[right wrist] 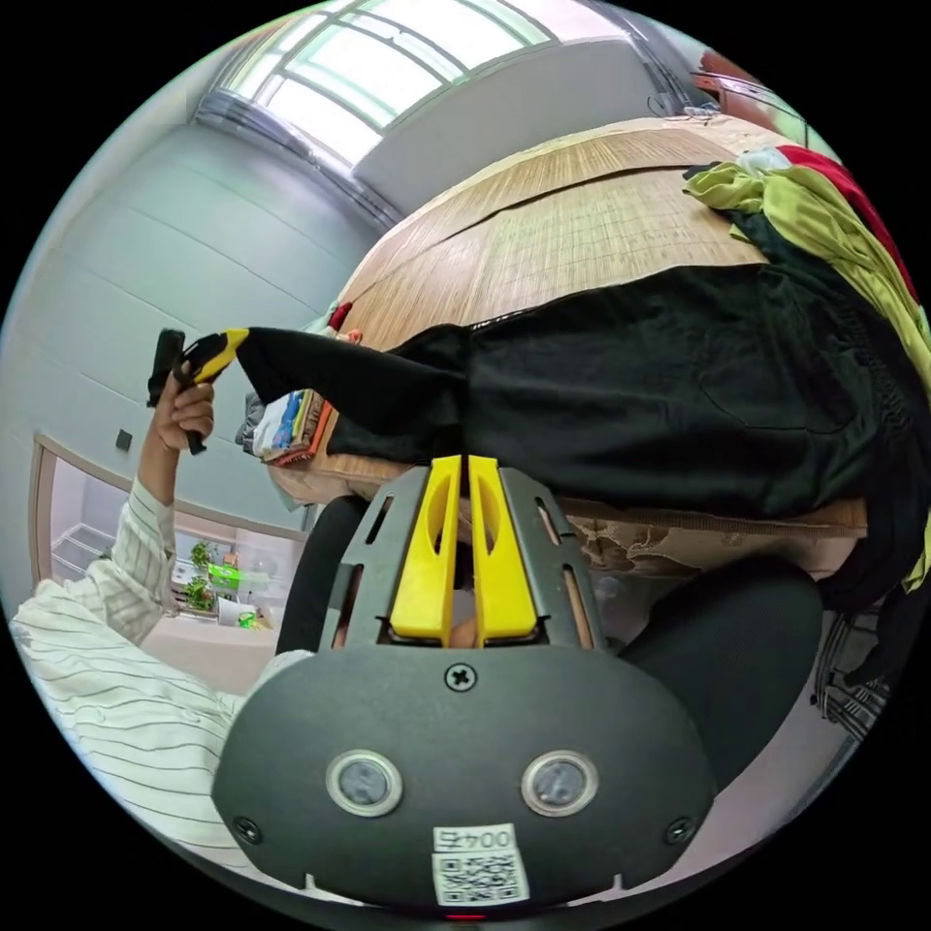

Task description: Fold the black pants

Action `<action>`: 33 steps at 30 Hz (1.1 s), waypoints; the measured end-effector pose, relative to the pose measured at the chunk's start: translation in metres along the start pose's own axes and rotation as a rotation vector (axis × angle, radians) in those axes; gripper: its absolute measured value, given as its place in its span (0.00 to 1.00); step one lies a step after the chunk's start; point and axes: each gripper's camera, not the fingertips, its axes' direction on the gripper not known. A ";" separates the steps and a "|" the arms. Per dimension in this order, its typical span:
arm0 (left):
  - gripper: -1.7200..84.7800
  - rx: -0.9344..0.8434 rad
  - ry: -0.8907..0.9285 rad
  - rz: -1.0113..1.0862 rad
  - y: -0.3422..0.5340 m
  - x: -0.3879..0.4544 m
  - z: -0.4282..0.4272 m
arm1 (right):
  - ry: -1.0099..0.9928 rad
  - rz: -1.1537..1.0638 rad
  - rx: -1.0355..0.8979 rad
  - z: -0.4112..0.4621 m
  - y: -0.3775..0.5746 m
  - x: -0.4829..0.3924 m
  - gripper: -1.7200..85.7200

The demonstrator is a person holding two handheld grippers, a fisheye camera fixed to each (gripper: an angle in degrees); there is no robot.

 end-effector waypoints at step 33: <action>0.11 -0.096 -0.613 0.013 0.078 -0.009 0.142 | 0.372 -0.171 -0.244 0.200 -0.239 -0.135 0.05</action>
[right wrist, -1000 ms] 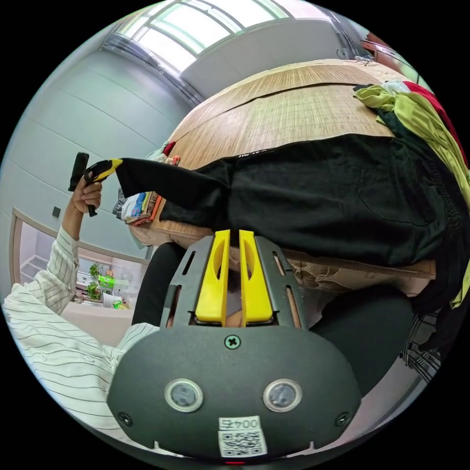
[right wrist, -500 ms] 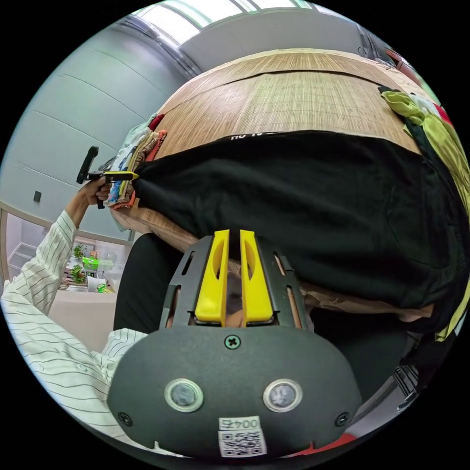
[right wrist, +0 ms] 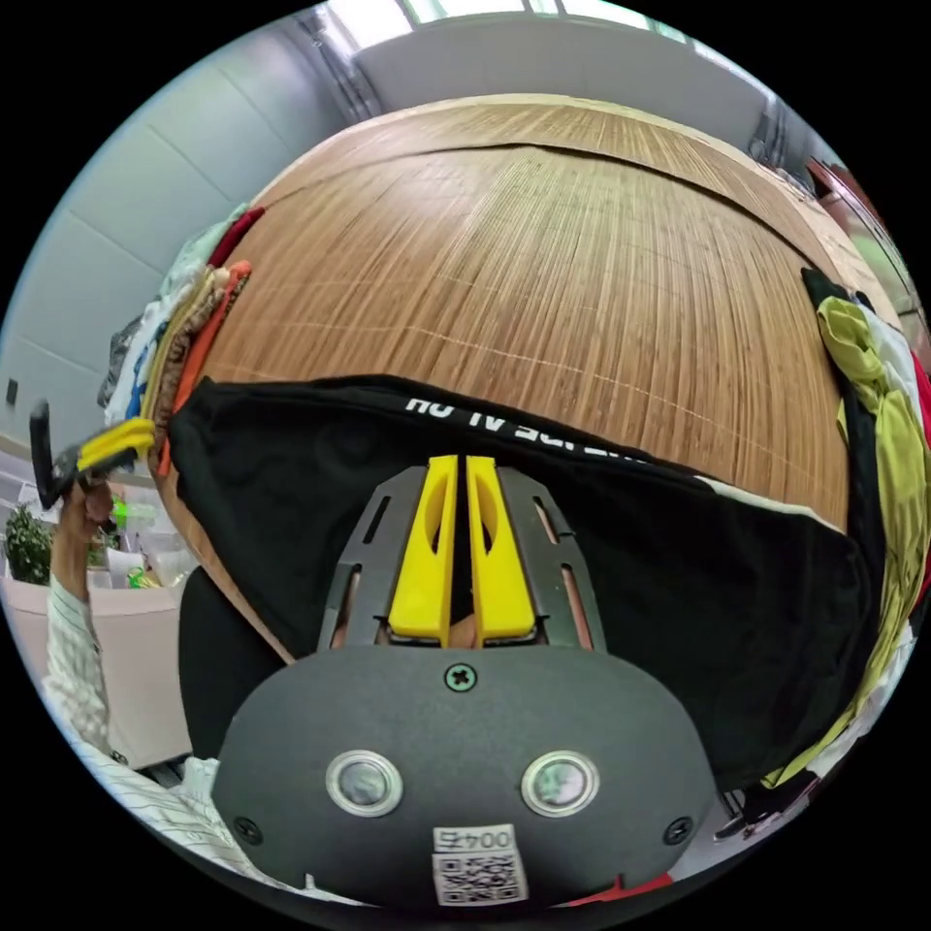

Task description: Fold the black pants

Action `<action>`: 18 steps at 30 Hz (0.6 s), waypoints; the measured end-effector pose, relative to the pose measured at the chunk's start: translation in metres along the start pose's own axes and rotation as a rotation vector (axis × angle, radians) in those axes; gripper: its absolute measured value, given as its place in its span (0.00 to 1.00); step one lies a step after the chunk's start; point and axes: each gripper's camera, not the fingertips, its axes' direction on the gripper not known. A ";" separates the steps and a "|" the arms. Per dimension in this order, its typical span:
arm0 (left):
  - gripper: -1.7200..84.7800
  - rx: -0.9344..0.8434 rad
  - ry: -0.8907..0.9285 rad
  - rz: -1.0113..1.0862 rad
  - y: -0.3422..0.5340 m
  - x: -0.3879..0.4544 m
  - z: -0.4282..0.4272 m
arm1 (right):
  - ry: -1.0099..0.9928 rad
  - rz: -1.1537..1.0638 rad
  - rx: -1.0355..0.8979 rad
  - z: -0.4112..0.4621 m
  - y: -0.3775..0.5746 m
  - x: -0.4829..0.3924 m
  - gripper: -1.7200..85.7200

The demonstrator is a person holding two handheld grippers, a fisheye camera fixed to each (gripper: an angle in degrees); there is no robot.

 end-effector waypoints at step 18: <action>0.03 -0.090 -0.200 -0.025 0.086 0.010 -0.003 | 0.183 -0.360 0.138 -0.060 0.191 -0.086 0.12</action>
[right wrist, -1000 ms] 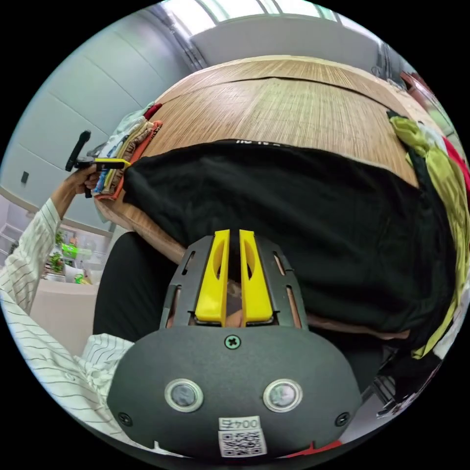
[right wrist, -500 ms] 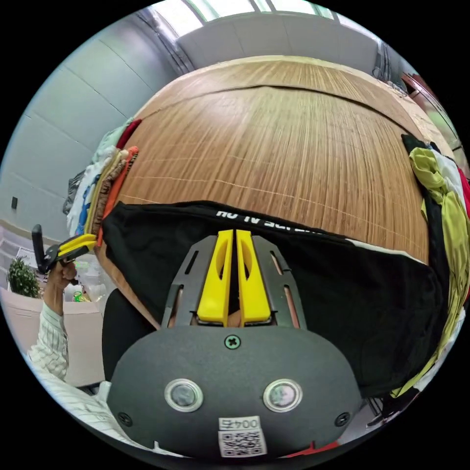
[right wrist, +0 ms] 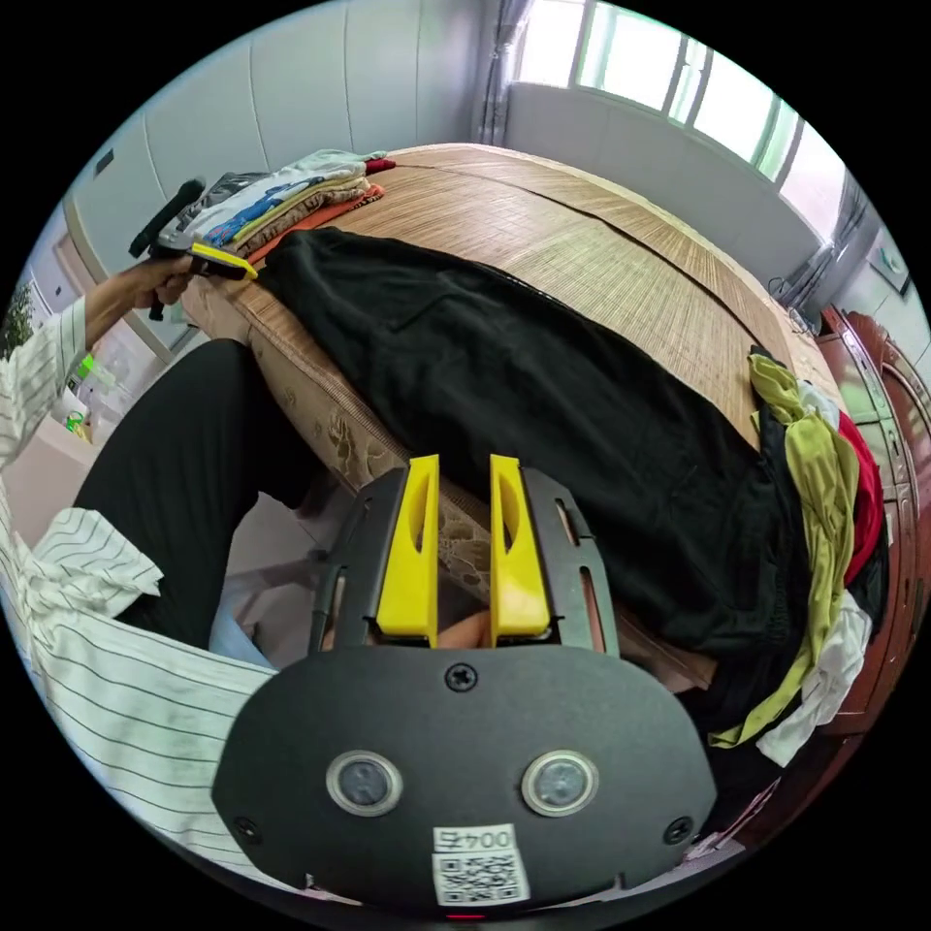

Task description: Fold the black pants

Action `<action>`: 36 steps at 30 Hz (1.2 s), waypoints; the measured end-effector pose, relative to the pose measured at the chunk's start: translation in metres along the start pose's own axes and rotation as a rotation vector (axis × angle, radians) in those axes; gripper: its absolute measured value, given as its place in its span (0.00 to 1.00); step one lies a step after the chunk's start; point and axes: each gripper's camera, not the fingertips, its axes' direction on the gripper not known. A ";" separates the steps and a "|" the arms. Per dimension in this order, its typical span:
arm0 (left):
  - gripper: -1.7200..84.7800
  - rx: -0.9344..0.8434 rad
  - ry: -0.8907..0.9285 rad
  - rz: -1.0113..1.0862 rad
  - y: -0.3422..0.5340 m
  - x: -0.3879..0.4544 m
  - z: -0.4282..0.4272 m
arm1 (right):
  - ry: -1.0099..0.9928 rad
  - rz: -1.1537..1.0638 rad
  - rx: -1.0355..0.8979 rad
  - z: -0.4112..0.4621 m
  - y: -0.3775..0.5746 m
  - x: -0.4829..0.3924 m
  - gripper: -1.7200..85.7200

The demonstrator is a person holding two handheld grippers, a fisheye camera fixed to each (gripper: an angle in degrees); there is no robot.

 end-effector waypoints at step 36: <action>0.02 0.318 0.481 -0.549 0.228 -0.231 -0.075 | -0.161 -0.539 0.009 0.123 -0.330 -0.220 0.07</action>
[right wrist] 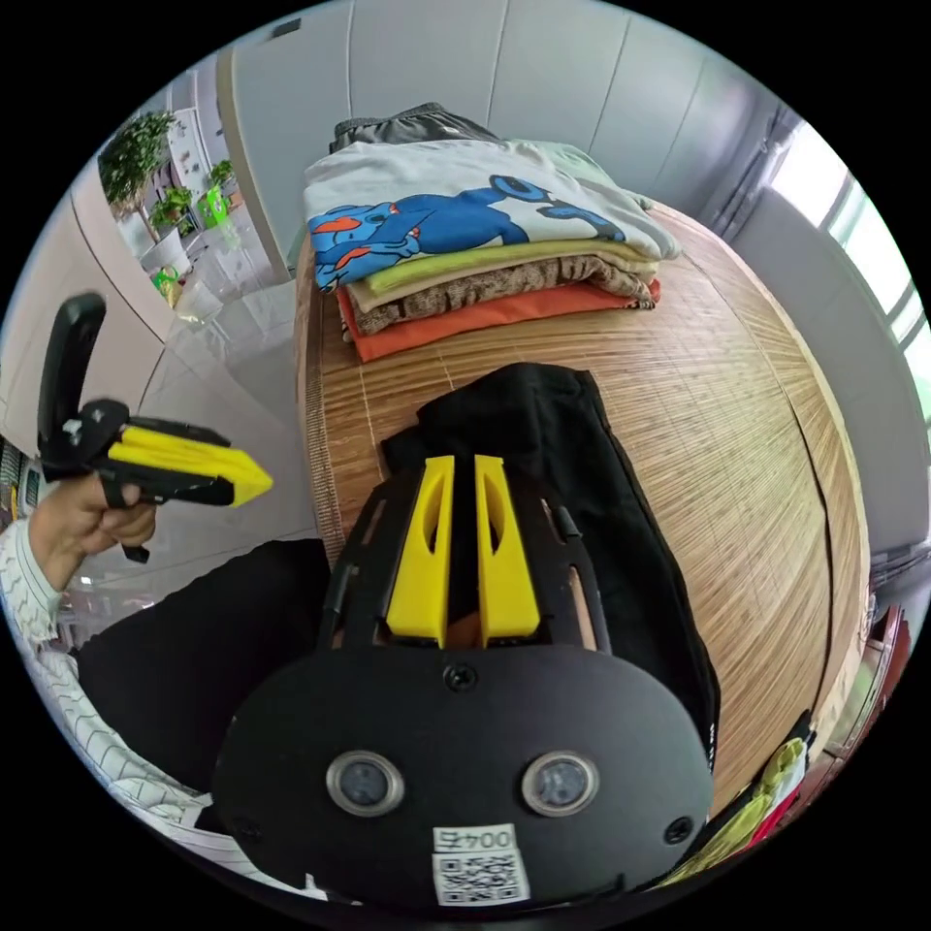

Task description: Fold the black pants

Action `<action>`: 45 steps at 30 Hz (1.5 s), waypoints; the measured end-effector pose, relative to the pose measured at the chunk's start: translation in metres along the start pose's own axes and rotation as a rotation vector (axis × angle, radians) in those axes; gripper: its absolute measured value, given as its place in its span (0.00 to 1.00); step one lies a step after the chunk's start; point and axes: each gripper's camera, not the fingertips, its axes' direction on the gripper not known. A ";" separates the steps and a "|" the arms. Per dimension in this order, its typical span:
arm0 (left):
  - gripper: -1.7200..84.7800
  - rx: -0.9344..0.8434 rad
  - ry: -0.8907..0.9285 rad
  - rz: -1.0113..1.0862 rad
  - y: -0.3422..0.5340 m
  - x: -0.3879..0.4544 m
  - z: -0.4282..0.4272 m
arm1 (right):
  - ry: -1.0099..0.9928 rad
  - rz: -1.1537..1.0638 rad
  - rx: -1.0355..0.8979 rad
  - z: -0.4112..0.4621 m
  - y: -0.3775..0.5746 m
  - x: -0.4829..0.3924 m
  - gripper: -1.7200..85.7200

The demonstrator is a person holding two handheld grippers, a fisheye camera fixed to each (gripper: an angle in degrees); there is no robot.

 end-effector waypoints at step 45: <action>0.03 -0.024 -0.211 0.241 -0.101 0.055 0.139 | 0.187 0.411 -0.027 -0.086 0.334 0.223 0.05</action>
